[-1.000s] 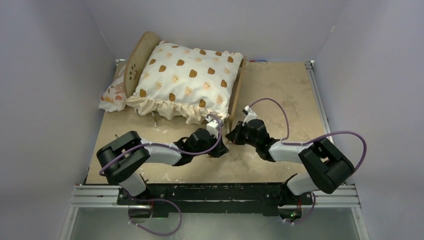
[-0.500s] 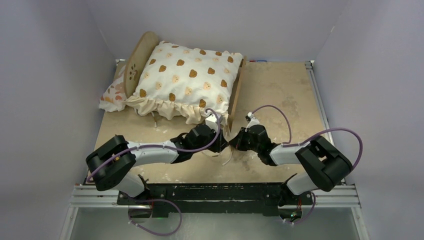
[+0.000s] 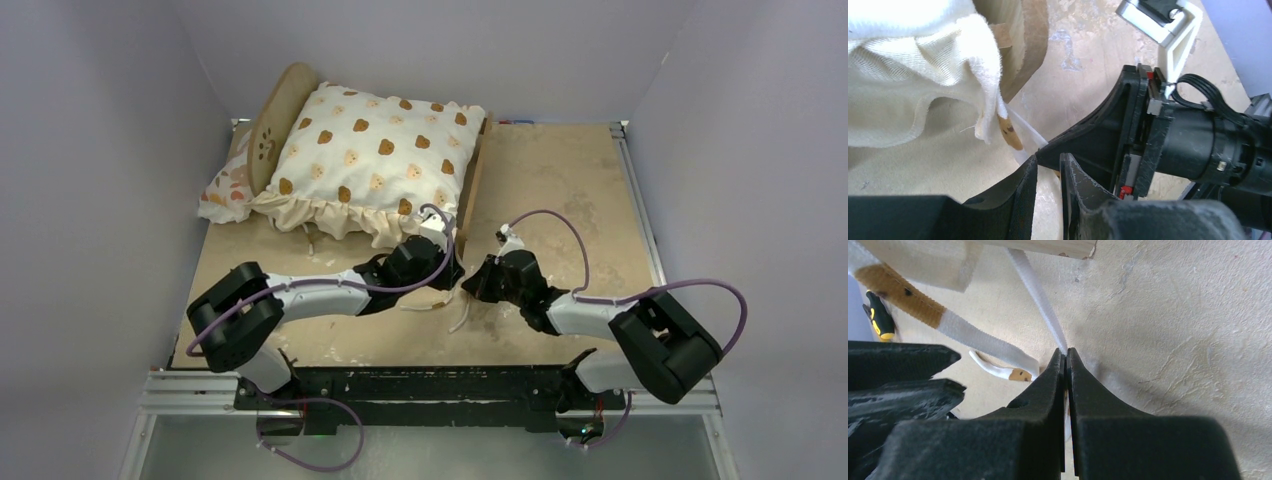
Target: Set up the pet bed
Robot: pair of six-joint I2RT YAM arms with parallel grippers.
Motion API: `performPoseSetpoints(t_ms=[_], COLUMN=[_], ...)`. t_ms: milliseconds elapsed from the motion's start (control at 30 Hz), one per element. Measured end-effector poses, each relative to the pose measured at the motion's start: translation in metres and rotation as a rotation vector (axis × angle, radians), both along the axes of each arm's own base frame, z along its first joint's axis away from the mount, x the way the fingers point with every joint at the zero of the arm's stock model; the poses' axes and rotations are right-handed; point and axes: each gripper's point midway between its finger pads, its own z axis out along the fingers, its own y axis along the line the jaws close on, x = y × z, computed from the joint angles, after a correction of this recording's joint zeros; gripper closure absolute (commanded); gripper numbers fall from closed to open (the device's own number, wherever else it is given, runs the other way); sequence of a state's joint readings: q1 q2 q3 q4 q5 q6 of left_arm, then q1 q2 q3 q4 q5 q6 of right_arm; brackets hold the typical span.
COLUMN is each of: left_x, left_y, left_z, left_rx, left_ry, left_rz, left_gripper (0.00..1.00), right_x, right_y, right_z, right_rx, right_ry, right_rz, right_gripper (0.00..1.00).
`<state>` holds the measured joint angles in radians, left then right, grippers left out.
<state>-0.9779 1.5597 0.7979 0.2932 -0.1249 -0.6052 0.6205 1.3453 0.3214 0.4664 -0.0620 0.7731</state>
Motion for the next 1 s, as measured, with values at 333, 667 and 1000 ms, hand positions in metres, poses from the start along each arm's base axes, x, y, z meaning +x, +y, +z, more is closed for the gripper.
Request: performPoseSetpoints(t_ms=[333,667,1000], left_x=[0.021,0.050,0.055], left_y=[-0.002,-0.034,-0.037], left_z=[-0.001,0.008,-0.007], left_rx=[0.054,0.060,0.074], left_ry=[-0.039,-0.075,-0.035], left_rz=[0.070,0.084,0.068], left_gripper=[0.78,0.78,0.71], right_x=[-0.001,-0.004,-0.007], right_y=[0.000,-0.003,-0.014], right_z=[-0.002,0.000,0.028], right_rx=[0.002,0.011,0.054], right_ry=[-0.001,-0.007,-0.070], right_rz=[0.000,-0.003,-0.057], right_gripper=[1.00,1.00,1.00])
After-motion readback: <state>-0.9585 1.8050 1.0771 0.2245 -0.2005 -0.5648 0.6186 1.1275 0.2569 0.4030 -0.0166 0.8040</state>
